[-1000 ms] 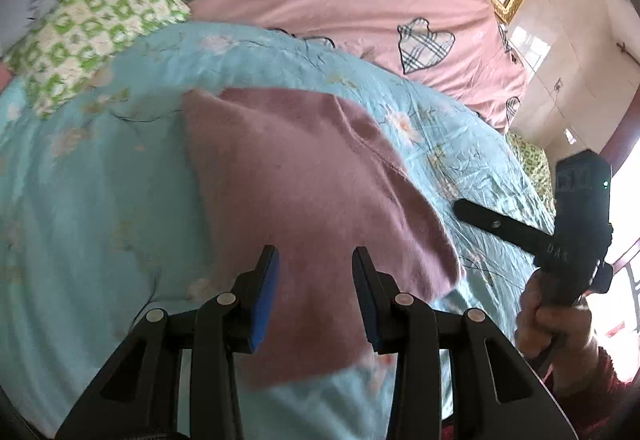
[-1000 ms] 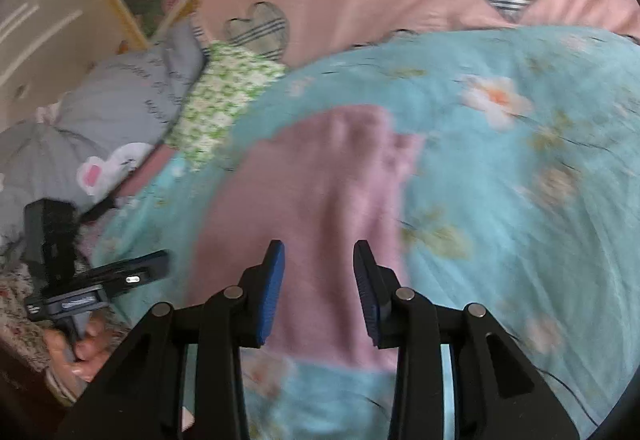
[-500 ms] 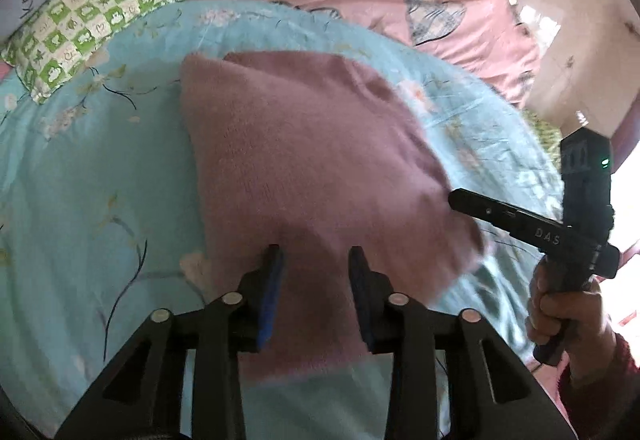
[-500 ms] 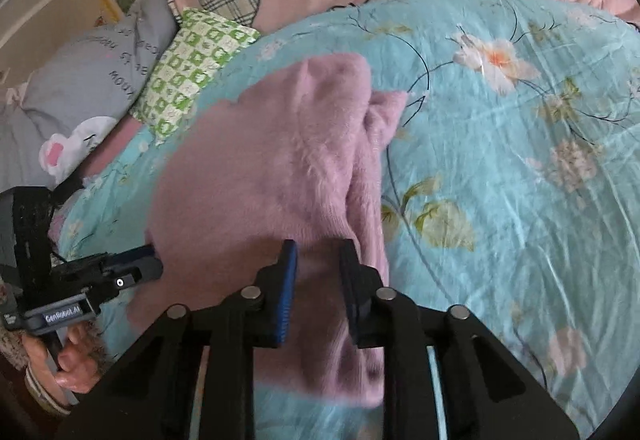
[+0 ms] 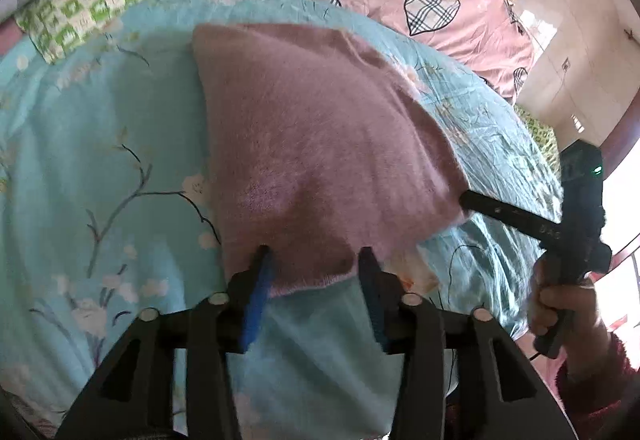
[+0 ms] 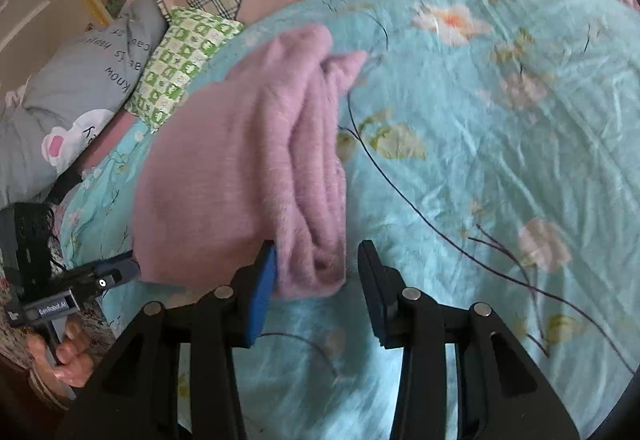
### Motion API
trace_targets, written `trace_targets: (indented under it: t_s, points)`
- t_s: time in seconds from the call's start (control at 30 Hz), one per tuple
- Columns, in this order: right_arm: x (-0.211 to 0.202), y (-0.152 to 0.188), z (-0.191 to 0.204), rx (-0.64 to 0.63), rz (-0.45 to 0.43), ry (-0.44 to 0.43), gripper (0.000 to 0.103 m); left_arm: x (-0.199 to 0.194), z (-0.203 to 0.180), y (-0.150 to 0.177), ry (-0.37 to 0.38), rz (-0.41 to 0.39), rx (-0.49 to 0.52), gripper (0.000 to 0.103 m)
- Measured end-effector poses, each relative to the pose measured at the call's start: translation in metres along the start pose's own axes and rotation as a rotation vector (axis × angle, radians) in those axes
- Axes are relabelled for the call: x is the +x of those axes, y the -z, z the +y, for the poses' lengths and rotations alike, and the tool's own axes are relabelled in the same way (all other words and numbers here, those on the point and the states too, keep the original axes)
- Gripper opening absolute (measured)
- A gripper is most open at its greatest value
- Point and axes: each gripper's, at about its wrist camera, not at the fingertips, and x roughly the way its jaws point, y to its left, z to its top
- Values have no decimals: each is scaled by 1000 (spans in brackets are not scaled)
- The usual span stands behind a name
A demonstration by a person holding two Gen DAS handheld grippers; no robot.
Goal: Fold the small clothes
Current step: 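Open both grippers and withdraw them from the folded sweater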
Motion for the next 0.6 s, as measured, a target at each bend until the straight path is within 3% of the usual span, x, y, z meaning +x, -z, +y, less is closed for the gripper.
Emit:
trace_targets:
  t_s: [0.2, 0.27, 0.33, 0.43, 0.6]
  points:
    - [-38, 2, 22, -62, -77, -15, 44, -32, -11, 15, -73, -61, 8, 71]
    - [-46, 6, 29, -68, -83, -38, 47, -39, -13, 24, -107, -70, 13, 73]
    - [-51, 14, 35, -78, -85, -49, 56, -42, -15, 34, -161, -69, 25, 82]
    - [-55, 28, 44, -112, -80, -50, 74, -44, -18, 50, -231, -62, 48, 84]
    - [-57, 54, 57, -193, -52, -29, 86, -43, -23, 75, -297, -35, 96, 84]
